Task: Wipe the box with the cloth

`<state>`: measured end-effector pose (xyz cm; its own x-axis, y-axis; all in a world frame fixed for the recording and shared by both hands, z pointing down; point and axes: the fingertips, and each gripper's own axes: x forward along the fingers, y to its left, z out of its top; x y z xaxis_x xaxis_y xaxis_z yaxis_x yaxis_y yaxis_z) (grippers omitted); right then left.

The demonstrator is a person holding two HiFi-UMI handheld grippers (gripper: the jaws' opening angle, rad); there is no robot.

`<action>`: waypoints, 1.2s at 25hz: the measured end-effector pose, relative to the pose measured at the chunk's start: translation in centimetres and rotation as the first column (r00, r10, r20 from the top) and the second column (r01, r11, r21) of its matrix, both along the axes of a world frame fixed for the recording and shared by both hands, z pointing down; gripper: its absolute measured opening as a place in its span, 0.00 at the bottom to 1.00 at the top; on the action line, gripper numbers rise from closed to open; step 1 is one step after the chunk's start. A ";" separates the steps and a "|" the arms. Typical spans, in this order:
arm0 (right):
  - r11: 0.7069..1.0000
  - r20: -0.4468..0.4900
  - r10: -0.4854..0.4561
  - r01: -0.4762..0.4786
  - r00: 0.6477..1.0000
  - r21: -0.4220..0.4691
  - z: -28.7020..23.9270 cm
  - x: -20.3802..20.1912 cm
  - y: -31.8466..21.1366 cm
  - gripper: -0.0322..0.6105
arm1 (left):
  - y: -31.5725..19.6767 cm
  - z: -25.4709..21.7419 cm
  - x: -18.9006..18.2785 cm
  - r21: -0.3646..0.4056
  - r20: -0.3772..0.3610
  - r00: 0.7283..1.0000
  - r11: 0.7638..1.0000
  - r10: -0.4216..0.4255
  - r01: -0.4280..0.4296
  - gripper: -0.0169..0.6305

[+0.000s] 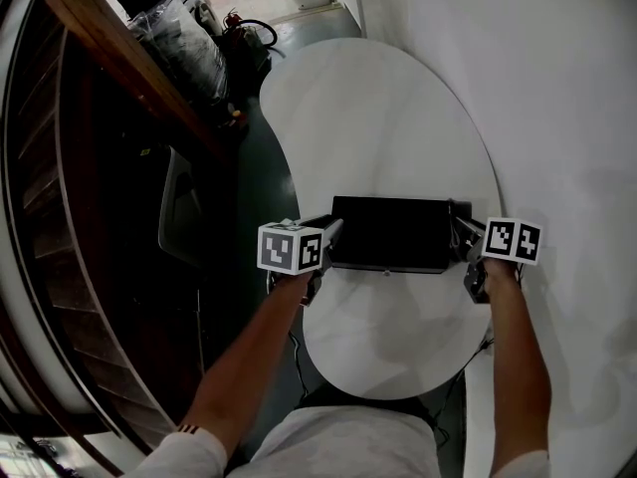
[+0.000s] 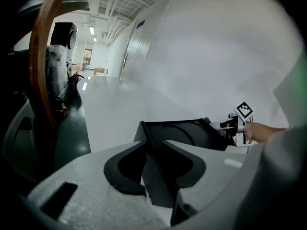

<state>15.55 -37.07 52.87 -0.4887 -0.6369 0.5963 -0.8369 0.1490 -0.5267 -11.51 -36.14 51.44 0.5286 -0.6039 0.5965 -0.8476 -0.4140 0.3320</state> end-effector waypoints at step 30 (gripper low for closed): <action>0.996 -0.028 0.051 -0.049 0.998 0.071 -2.4 1.7 8.5 0.21 | -0.1 0.1 -0.4 0.018 -0.044 0.999 0.999 -0.026 0.027 0.19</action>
